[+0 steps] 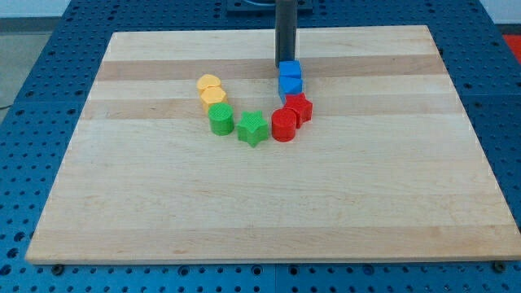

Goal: Move your arm towards blue triangle

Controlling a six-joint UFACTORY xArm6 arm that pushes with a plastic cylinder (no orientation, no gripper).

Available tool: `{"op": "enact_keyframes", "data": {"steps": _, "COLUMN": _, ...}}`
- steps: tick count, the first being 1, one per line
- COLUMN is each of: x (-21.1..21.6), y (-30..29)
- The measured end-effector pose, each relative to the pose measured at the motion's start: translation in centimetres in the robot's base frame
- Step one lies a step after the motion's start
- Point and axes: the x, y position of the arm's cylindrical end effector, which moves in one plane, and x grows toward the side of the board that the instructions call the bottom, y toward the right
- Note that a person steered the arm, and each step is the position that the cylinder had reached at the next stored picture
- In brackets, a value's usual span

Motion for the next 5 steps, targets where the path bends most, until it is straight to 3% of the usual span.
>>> {"op": "enact_keyframes", "data": {"steps": 5, "x": 0.6, "y": -2.3}}
